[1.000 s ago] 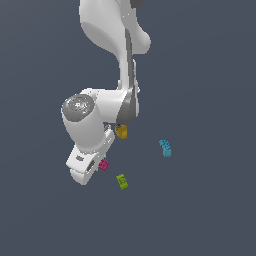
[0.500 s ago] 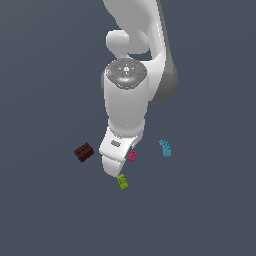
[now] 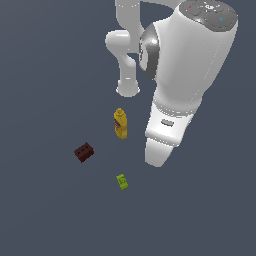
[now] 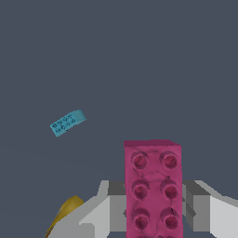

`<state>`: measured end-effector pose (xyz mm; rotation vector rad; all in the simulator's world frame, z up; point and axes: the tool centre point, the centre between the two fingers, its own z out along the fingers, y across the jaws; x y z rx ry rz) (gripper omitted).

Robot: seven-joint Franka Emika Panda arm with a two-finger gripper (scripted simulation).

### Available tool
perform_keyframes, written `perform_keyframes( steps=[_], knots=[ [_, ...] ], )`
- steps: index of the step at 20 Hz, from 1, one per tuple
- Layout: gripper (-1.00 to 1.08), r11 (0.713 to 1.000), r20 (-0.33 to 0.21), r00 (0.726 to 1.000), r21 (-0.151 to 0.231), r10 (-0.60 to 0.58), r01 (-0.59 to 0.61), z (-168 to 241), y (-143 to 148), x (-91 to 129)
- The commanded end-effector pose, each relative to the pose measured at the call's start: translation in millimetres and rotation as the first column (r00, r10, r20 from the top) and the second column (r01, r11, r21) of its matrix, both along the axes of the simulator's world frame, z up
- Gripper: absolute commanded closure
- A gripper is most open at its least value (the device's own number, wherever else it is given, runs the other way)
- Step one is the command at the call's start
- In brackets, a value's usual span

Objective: Pick up a designated object from a clutter of objects.

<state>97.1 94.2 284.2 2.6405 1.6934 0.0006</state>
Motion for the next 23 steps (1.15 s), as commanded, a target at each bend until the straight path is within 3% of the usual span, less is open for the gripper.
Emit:
perform_keyframes(
  steps=[1, 10, 23],
  knots=[
    [1.08, 1.0, -0.001, 1.0, 0.001, -0.001, 0.001, 18.7, 24.1, 0.7],
    [1.08, 1.0, -0.002, 1.0, 0.003, -0.004, 0.004, 66.2, 85.5, 6.5],
    [1.08, 1.0, -0.003, 1.0, 0.003, -0.004, 0.004, 83.8, 108.4, 10.7]
  ],
)
